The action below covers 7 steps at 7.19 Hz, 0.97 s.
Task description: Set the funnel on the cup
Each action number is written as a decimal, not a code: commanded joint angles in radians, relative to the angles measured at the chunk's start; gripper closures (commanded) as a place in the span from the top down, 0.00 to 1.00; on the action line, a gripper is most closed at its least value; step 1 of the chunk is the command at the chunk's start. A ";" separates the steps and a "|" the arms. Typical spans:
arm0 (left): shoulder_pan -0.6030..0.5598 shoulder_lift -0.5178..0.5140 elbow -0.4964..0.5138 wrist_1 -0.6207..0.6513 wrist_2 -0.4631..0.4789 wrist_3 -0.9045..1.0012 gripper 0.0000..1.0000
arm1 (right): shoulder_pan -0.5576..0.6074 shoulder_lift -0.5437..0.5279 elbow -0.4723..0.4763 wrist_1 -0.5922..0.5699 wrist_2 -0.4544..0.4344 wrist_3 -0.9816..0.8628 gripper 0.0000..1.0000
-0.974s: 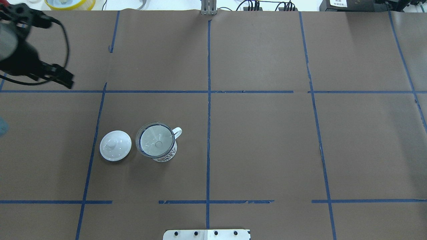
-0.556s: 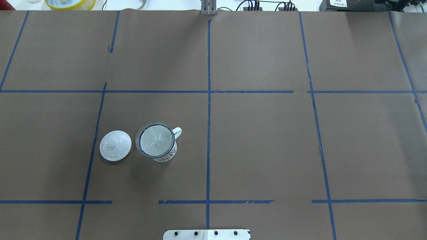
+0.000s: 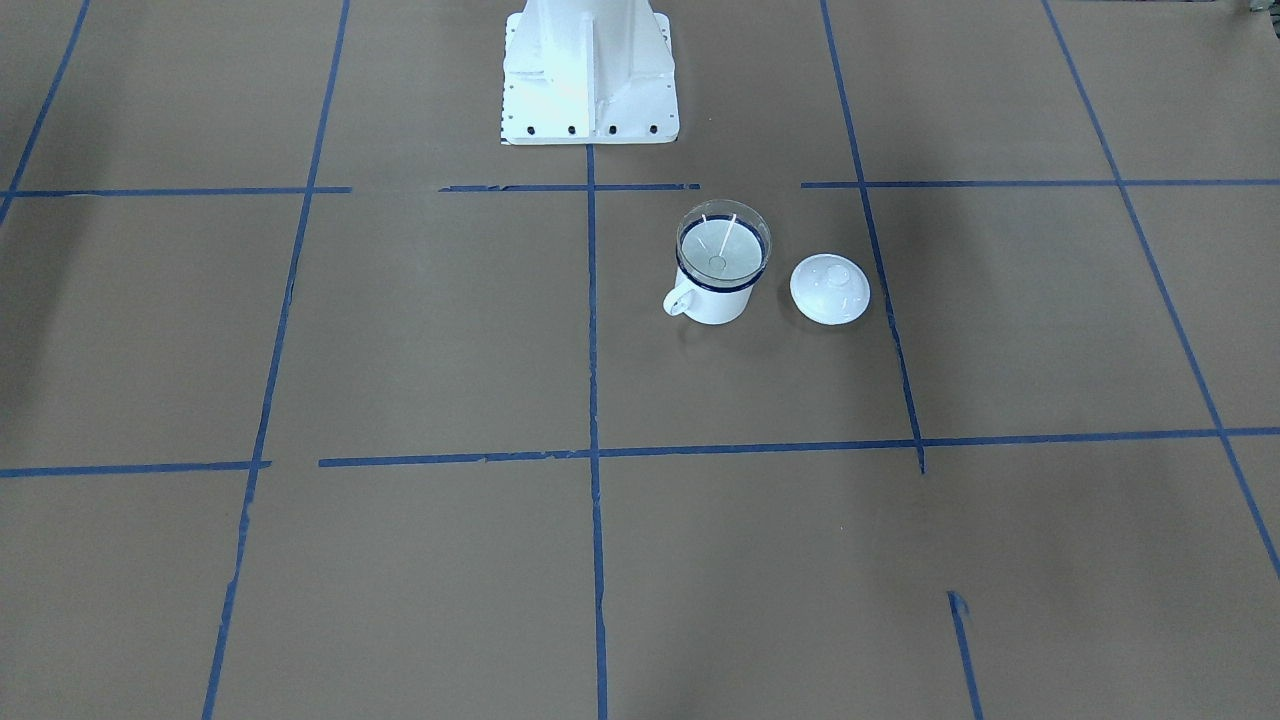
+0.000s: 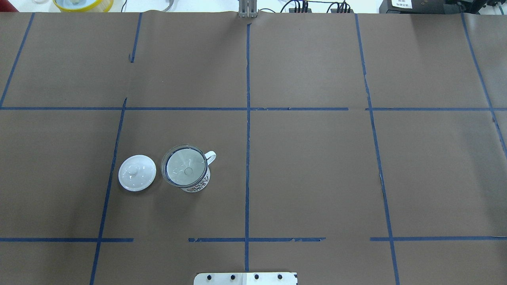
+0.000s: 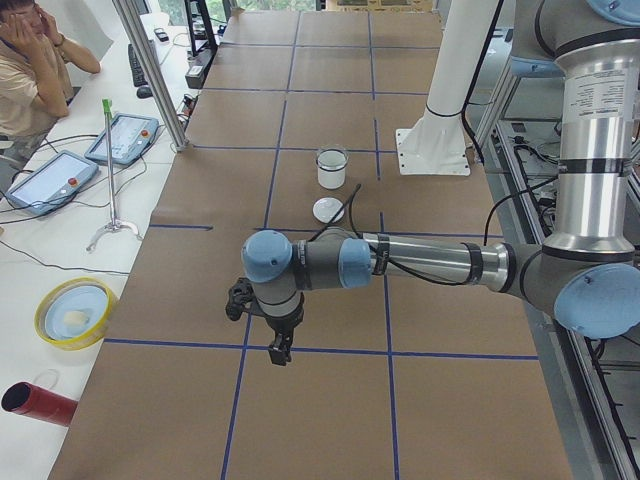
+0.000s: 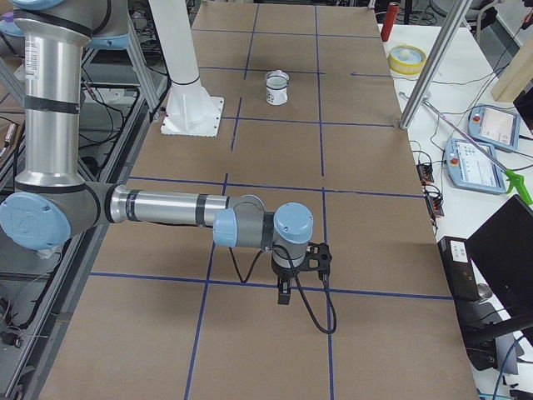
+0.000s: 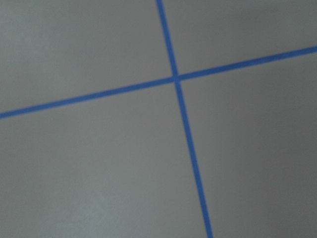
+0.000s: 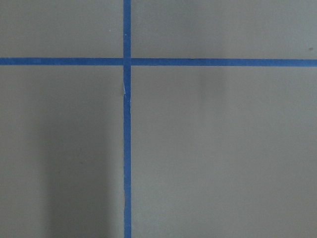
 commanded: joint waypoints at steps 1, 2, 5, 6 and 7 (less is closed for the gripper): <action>-0.023 0.014 -0.006 -0.054 -0.004 -0.007 1.00 | 0.000 0.000 0.000 0.000 0.000 0.000 1.00; -0.024 0.015 0.009 -0.060 -0.007 -0.001 1.00 | 0.000 0.000 0.000 0.000 0.000 0.000 1.00; -0.023 0.014 -0.018 -0.065 -0.002 0.005 1.00 | 0.000 0.000 0.000 0.000 0.000 0.000 1.00; -0.023 0.014 -0.012 -0.065 -0.002 0.005 1.00 | 0.000 0.000 0.000 0.000 0.000 0.000 1.00; -0.023 0.015 -0.015 -0.064 -0.002 0.002 1.00 | 0.000 0.000 0.000 0.000 0.000 0.000 1.00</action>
